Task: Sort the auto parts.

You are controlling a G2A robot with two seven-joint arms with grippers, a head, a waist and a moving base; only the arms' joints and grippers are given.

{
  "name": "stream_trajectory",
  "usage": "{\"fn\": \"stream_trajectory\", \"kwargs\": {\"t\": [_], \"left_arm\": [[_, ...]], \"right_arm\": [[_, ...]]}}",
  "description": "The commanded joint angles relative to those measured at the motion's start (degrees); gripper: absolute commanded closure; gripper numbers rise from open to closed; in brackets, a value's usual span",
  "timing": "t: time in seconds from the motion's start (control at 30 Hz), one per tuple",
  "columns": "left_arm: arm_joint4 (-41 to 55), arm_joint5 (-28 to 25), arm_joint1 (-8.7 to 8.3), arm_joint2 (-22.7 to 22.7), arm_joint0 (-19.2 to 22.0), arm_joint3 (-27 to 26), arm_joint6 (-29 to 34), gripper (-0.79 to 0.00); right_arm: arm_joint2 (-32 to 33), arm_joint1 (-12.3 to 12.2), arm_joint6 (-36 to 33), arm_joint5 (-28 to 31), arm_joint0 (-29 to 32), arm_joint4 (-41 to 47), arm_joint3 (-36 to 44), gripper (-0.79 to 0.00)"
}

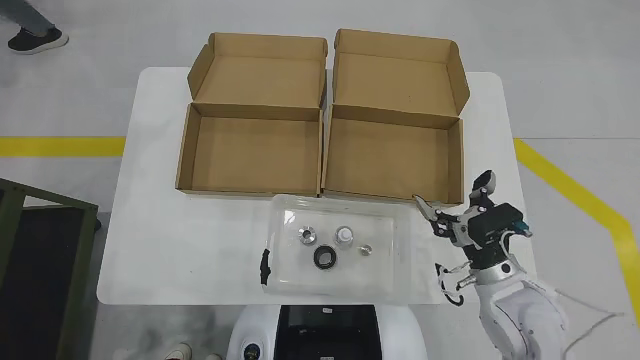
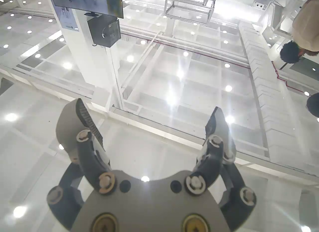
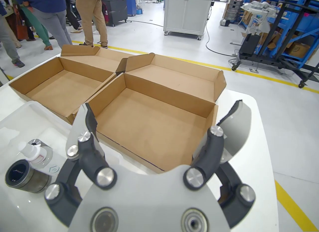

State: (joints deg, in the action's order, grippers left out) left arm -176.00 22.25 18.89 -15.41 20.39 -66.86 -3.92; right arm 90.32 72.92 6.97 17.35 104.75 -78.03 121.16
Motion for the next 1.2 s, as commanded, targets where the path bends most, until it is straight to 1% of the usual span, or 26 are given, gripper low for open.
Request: {"fn": "stream_trajectory", "kwargs": {"t": [0.0,0.07,0.17,0.23,0.47,0.73,0.8,0.93,1.17], "left_arm": [[0.0,0.0,0.00,0.0,0.0,0.0,0.0,-0.785],[0.0,0.0,0.00,0.0,0.0,0.0,0.0,-0.785],[0.0,0.0,0.00,0.0,0.0,0.0,0.0,-0.785],[0.0,0.0,0.00,0.0,0.0,0.0,0.0,-0.785],[0.0,0.0,0.00,0.0,0.0,0.0,0.0,-0.785],[0.0,0.0,0.00,0.0,0.0,0.0,0.0,-0.785],[0.0,0.0,0.00,0.0,0.0,0.0,0.0,-0.785],[0.0,0.0,0.00,0.0,0.0,0.0,0.0,-0.785],[0.0,0.0,0.00,0.0,0.0,0.0,0.0,-0.785]], "right_arm": [[0.0,-0.2,-0.6,3.1,-0.4,0.6,0.1,-0.785],[-0.1,-0.4,-1.7,6.3,-1.0,1.2,0.4,-0.785],[-1.2,-0.9,-4.2,13.3,-2.5,1.3,0.4,-0.785],[-2.4,-1.1,-5.7,17.0,-3.9,0.9,0.1,-0.785],[-7.8,-1.6,-9.5,24.3,-8.7,-1.5,-1.4,-0.785],[-13.3,-2.1,-13.8,29.1,-12.4,-5.4,-2.9,-0.785],[-14.3,-2.1,-14.2,29.6,-12.9,-5.0,-3.7,-0.785],[-15.0,-2.4,-15.5,30.5,-13.7,-4.1,-4.5,-0.785],[-15.3,-3.0,-19.2,31.6,-14.2,-5.9,-5.3,-0.785]]}}
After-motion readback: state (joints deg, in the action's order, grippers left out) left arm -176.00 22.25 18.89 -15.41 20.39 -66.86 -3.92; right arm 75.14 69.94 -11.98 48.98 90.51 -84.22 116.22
